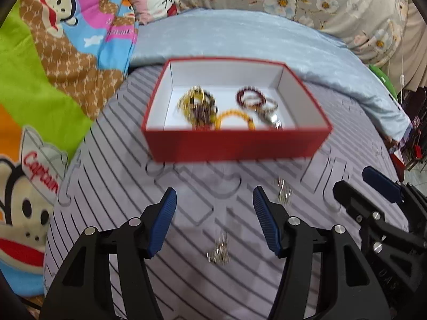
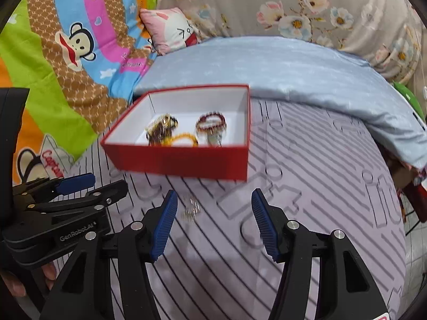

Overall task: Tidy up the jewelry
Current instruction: 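Grasp one silver pendant with the left tool while the right tool grasps the other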

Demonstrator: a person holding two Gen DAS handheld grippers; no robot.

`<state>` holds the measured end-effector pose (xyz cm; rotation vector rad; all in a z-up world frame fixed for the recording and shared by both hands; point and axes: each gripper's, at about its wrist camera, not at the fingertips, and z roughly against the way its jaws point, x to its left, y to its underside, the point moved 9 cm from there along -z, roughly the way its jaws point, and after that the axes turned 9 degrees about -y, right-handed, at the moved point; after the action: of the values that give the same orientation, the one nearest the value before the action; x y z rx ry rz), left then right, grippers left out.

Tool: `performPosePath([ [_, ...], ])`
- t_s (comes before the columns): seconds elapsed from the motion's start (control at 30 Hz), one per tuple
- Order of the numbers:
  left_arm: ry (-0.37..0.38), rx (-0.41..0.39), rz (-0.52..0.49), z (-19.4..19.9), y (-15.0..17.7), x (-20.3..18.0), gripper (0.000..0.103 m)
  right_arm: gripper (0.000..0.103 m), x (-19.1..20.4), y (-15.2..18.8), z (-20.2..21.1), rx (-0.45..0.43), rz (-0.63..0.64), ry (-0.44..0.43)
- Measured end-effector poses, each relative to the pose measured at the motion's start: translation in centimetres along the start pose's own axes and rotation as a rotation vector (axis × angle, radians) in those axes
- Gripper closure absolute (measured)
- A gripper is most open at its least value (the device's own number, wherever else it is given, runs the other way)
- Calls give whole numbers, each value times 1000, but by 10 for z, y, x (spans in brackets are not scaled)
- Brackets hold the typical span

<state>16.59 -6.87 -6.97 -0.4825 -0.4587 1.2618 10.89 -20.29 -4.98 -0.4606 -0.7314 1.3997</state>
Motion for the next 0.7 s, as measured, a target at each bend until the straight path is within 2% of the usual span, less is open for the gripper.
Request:
performPosePath([
  [0.2,-1,73,-8,-18,44,0,47,47,-6,41,-9,69,-36,1],
  [0.33,-8,83,-12,-25,55,1,51,47,-3,55,-12,88,-45,-4],
  [0.43,-23,61,-27,-24,55,-1,57,47,1,58,-15,95,-44,-9],
  [0.53,-24,54,-27,-24,54,-2,68,48,4,57,-18,97,-43,-20],
  [0.6,-19,50,-29,-23,53,-3,89,51,5,56,-21,100,-44,-29],
  [0.7,-1,53,-23,-24,53,-4,96,57,7,54,-26,106,-46,-37],
])
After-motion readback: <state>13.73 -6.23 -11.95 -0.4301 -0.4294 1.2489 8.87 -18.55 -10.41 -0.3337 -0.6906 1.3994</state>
